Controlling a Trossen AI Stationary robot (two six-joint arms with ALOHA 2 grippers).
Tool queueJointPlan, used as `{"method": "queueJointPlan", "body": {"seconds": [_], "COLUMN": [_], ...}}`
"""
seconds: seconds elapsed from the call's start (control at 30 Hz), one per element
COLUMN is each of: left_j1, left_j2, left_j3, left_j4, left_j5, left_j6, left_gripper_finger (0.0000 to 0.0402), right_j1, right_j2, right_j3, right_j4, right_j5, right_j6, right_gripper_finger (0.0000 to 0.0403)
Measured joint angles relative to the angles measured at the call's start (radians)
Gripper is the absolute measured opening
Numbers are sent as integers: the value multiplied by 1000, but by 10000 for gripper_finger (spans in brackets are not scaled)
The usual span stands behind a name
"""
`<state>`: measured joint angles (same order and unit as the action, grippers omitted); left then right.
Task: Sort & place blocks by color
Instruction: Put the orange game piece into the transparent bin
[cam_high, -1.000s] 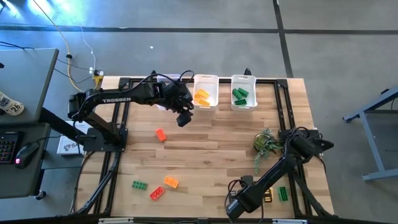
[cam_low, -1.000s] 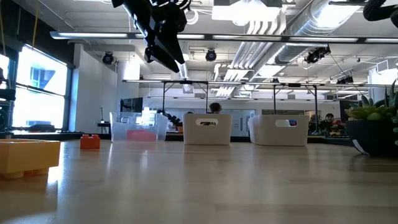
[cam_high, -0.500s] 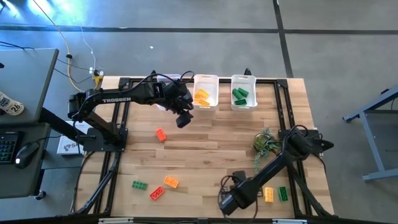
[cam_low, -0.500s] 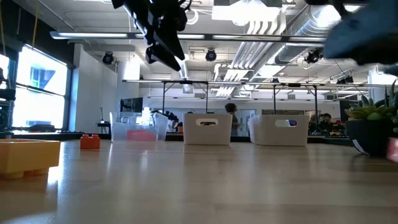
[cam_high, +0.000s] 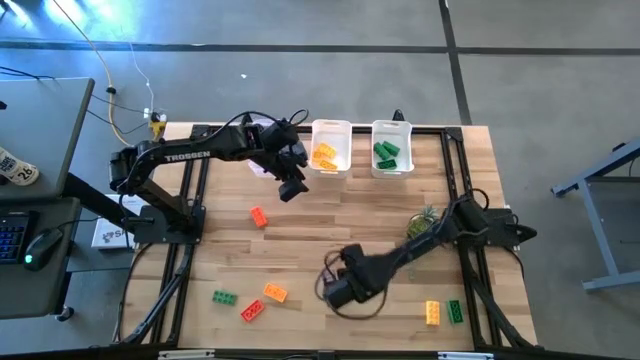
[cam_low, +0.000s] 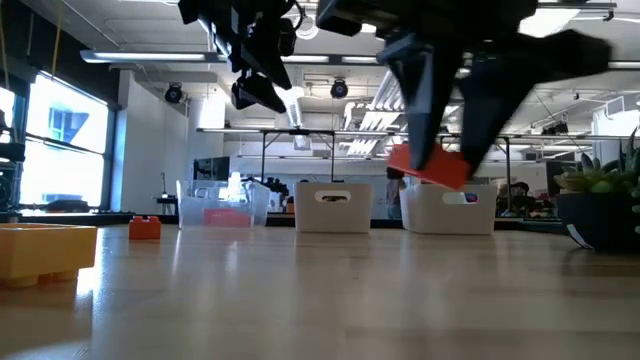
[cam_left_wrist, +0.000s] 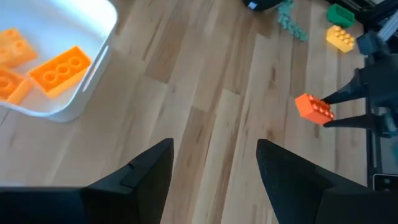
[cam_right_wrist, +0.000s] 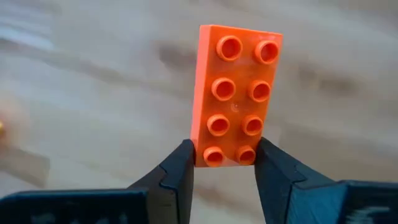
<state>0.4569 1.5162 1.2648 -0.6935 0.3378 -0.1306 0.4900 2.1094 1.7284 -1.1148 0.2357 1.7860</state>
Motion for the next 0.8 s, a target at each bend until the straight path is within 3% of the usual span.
{"method": "queueJointPlan", "body": {"seconds": [0.3,0.57,0.8], "left_j1": [66,138,182], "left_j2": [0,0,0], "left_j3": [0,0,0], "left_j4": [-75,-103,-103], "left_j5": [14,223,251], "left_j6": [-47,-112,-218], "left_gripper_finger": [217,217,216], "right_j1": [-163,-295,-389], "right_j2": [-2,-3,-3], "right_j3": [150,237,284], "right_j4": [-186,-209,-201], "right_j5": [134,173,173], "right_j6": [-487,-1009,-1347], "right_gripper_finger": [109,109,109]}}
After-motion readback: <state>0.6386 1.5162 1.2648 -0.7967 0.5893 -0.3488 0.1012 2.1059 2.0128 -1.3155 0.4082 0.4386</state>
